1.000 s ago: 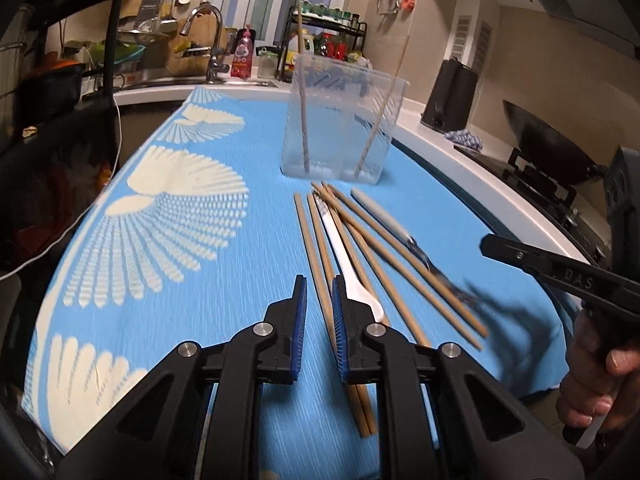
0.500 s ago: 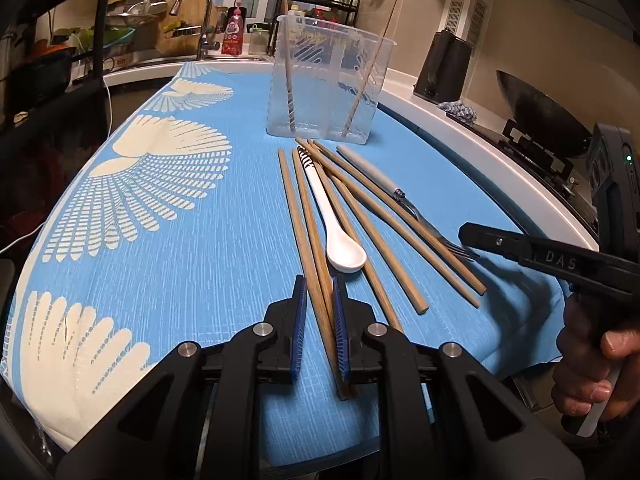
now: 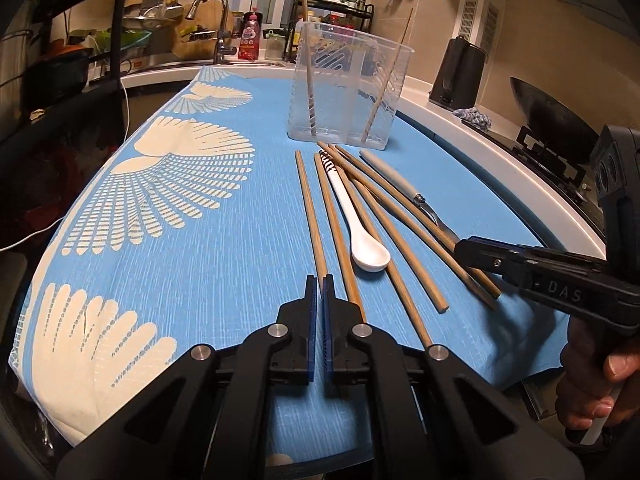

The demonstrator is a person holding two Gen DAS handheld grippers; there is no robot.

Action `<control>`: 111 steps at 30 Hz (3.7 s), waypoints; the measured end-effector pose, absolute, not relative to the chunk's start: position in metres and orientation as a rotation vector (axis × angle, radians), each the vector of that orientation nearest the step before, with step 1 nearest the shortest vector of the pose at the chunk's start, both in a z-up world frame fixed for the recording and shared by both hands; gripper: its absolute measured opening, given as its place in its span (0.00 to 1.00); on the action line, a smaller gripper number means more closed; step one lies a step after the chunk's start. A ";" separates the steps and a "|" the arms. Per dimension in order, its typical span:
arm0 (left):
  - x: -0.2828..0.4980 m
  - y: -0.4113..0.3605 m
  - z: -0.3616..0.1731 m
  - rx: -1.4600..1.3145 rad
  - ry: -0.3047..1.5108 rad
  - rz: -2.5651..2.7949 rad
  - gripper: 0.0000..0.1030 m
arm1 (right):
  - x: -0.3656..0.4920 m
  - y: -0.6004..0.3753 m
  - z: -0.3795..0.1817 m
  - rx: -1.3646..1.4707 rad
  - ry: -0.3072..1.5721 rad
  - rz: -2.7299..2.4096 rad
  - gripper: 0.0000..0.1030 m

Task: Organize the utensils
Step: 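Grasp another wooden chopstick with the right tool while the left tool approaches one, then close the left tool on a wooden chopstick beside the spoon, then lift both held chopsticks and carry them above the clear container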

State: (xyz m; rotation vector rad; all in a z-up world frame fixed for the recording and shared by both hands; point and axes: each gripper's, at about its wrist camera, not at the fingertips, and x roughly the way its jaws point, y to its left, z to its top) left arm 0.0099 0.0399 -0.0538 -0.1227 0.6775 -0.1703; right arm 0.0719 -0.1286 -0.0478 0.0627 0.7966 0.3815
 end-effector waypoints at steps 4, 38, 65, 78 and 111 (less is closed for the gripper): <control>0.008 0.037 -0.053 -0.113 0.670 -0.179 0.03 | 0.071 -0.124 -0.047 0.023 0.789 0.370 0.16; 0.004 0.028 -0.056 -0.059 0.666 -0.168 0.06 | 0.062 -0.124 -0.025 -0.069 0.657 0.303 0.06; -0.007 0.046 -0.061 -0.040 0.565 -0.090 0.07 | 0.053 -0.188 -0.059 0.024 0.661 0.126 0.10; -0.015 0.045 -0.064 -0.038 0.539 -0.076 0.07 | 0.034 -0.190 -0.064 0.001 0.597 0.112 0.10; -0.031 0.038 -0.066 0.026 0.501 -0.078 0.09 | 0.030 -0.187 -0.067 -0.010 0.584 0.104 0.11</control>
